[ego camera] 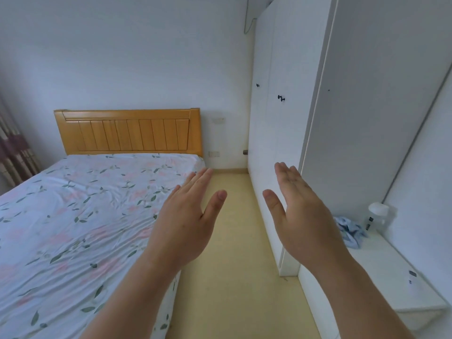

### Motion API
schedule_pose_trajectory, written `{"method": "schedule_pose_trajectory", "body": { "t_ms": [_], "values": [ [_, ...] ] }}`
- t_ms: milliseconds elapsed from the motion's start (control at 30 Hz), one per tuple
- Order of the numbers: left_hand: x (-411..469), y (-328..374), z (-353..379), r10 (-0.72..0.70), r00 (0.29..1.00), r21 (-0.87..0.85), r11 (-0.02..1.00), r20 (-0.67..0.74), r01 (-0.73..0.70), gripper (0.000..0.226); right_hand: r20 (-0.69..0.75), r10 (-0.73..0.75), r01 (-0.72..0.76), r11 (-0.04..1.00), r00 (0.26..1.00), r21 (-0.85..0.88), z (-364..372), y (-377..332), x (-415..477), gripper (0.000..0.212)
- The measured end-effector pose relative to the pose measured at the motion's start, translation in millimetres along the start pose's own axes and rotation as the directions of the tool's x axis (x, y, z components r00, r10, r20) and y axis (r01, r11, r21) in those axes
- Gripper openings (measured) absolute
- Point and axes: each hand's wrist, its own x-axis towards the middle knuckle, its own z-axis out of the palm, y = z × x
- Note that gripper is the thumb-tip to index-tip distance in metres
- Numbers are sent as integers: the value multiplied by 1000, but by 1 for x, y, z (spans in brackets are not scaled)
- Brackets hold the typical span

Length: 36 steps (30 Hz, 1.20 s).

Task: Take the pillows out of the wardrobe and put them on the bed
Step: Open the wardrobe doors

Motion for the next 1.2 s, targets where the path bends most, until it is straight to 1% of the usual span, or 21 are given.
{"method": "schedule_pose_trajectory", "body": {
  "t_ms": [200,333,467,567,733,800,933,1067,1200],
  "values": [
    [130,-50,41,-19,1000,-21,1000,-16,19,69,26,-28,28,1000,999,0,72,27,129,62],
    [215,-106,83,-33,999,-39,999,-20,32,69,65,-28,29,1000,997,-2,145,50,216,62],
    [316,-167,123,-43,999,-105,994,6,43,70,81,-46,50,998,996,-45,223,69,318,63],
    [410,-207,148,-43,998,-149,988,38,48,69,100,5,2,998,995,-62,263,81,403,62],
    [555,-247,190,-13,997,-209,977,76,28,64,104,70,-60,994,992,-93,315,112,526,60],
    [607,-262,213,9,996,-204,979,91,10,64,112,106,-95,991,988,-98,340,131,569,60],
    [707,-297,271,27,993,-192,981,119,-4,61,85,132,-123,987,988,-107,401,180,653,60],
    [814,-330,332,59,990,-164,986,130,-37,59,70,152,-148,987,986,-58,463,238,749,58],
    [930,-347,366,28,988,-125,992,152,-9,58,85,148,-146,989,985,-33,506,285,862,56]
  ]
}}
